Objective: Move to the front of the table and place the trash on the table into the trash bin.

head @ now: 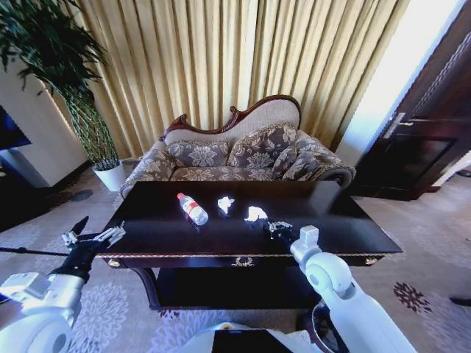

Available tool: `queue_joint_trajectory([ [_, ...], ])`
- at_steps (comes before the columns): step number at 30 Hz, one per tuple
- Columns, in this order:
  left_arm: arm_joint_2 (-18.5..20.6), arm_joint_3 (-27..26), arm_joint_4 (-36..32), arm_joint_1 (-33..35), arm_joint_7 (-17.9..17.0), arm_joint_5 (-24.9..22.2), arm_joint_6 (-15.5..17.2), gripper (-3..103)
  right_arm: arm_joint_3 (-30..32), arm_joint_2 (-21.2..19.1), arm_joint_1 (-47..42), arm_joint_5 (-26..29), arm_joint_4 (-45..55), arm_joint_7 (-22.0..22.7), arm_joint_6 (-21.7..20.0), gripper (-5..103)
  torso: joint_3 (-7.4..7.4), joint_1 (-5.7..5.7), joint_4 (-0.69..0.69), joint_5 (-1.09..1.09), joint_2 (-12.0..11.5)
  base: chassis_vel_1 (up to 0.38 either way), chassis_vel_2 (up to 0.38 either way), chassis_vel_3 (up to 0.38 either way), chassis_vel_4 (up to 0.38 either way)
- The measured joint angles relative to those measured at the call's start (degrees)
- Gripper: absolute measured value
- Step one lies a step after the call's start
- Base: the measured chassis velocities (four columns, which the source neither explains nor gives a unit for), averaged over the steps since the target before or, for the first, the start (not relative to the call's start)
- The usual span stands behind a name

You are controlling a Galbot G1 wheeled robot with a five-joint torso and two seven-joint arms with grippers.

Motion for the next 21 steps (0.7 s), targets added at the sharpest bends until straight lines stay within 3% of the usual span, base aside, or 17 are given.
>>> queue_joint_trajectory([
  [12,0.10,0.94,0.00,-0.30,0.04,0.19,-0.15,100,7.37,-0.28,-1.87,1.31,2.94,0.24,2.41,0,0.00,0.00,0.00,0.00,0.00,0.000,0.000,0.000,0.000],
  [21,0.50,0.64,0.00,-0.33,0.08,-0.10,-1.65,100,11.69,0.47,-2.02,1.55,2.75,6.84,6.39,0,0.00,0.00,0.00,0.00,0.00,0.000,0.000,0.000,0.000],
])
